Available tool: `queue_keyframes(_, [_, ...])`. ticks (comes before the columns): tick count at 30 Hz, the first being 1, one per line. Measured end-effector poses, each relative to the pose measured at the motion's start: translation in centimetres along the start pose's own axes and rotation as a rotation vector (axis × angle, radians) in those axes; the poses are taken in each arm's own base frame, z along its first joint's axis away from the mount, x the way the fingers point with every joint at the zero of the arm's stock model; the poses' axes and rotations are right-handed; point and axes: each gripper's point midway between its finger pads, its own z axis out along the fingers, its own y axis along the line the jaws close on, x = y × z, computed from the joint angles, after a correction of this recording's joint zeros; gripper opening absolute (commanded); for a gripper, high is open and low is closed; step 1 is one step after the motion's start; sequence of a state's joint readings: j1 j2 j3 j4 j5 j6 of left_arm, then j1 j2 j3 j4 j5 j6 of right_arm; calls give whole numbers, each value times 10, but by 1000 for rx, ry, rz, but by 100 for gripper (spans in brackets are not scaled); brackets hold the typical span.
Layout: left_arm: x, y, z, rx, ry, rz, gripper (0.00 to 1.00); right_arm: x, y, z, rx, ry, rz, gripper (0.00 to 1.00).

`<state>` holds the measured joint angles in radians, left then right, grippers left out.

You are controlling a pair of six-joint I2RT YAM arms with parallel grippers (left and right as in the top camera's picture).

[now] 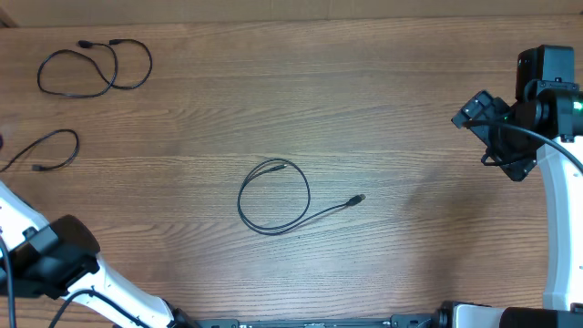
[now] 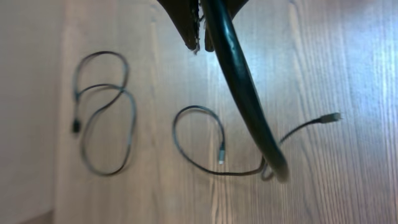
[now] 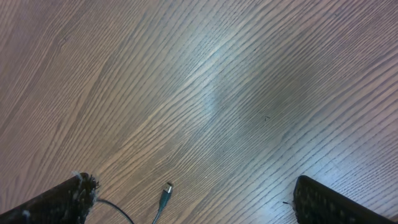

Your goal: Untangle cables

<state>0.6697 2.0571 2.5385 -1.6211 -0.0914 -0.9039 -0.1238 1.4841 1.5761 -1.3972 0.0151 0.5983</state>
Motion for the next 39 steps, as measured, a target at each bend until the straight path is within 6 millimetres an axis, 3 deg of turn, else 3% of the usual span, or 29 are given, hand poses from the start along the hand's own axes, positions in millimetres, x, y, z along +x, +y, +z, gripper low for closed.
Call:
queue_keyframes(5, [14,10,30,-93,90,57,4,0,0,0,0,1,0,100])
queue_keyframes(12, [26,9,66,-126,186,178,4,0,0,0,0,1,0,100])
queue_keyframes(16, [29,14,77,-160,207,204,4,0,0,0,0,1,0,100])
queue_keyframes(20, [20,27,81,-233,160,229,4,0,0,0,0,1,0,100])
queue_keyframes(32, [-15,52,70,-403,-31,258,4,0,0,0,0,0,0,100])
queue_keyframes(34, [-18,52,61,-395,-53,246,4,0,0,0,0,1,0,100])
queue_keyframes(39, [-22,48,12,-293,-125,180,4,0,0,0,1,1,0,100])
